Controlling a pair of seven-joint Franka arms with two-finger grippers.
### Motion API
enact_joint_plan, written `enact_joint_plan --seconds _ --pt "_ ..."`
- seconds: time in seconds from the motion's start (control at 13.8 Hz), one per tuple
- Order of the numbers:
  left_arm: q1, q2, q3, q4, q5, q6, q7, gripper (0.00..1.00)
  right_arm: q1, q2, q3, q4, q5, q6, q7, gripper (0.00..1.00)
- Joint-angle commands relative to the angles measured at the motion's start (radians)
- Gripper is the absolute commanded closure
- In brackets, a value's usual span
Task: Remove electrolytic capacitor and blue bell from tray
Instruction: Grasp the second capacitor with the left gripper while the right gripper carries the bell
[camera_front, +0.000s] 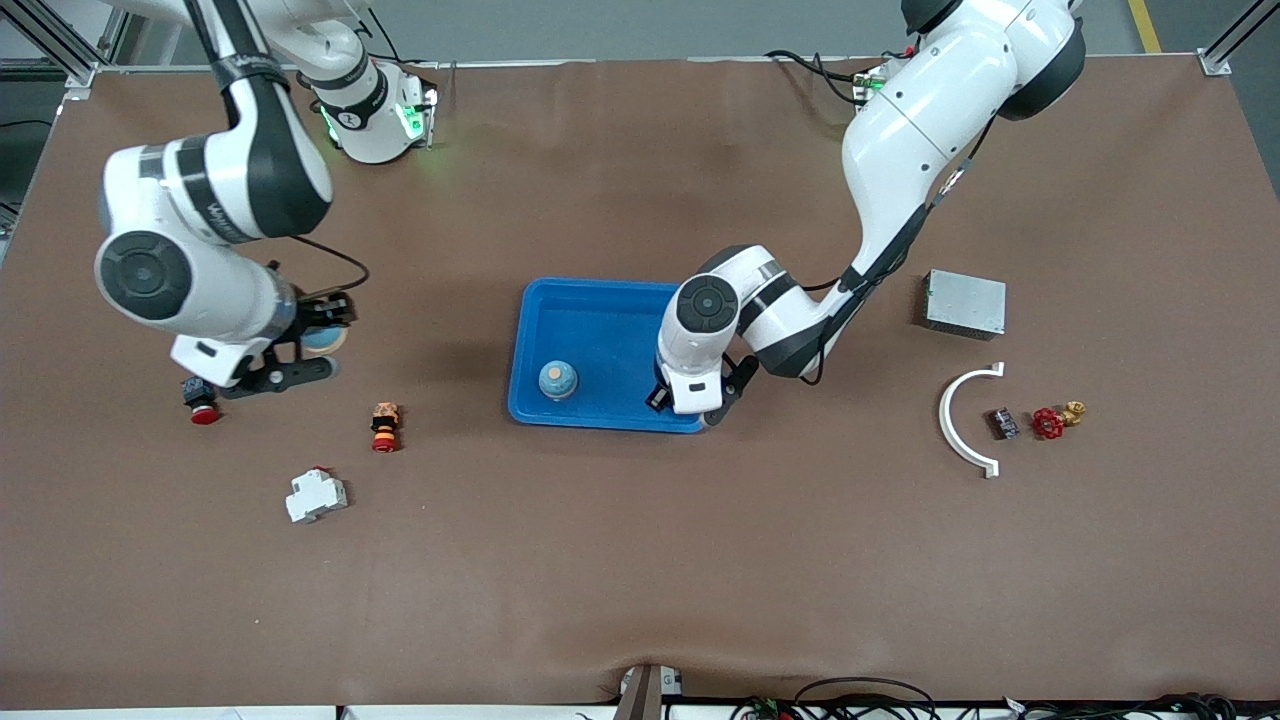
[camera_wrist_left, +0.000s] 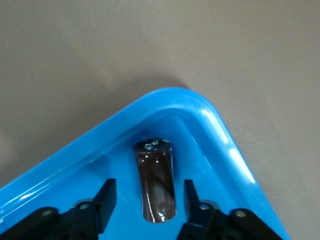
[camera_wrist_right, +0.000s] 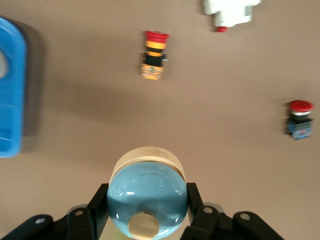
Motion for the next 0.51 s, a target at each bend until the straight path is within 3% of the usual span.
enact_joint_plan --seconds 0.0,0.07,0.15,0.44 --pt "-0.013 0.009 0.009 0.015 -0.001 0.005 0.004 0.77 -0.115 -0.024 0.017 -0.028 -0.027 0.049 -0.154 0.87" --pt "-0.012 0.006 0.009 0.015 -0.001 0.005 0.007 0.96 -0.162 -0.019 0.017 -0.028 -0.027 0.069 -0.228 0.87" --pt "-0.012 0.001 0.009 0.015 -0.001 0.005 0.007 1.0 -0.204 -0.017 0.017 -0.028 -0.029 0.104 -0.301 0.87" --pt "-0.012 -0.075 -0.001 0.016 -0.002 -0.089 -0.001 1.0 -0.278 0.061 0.019 -0.029 -0.102 0.229 -0.397 0.87"
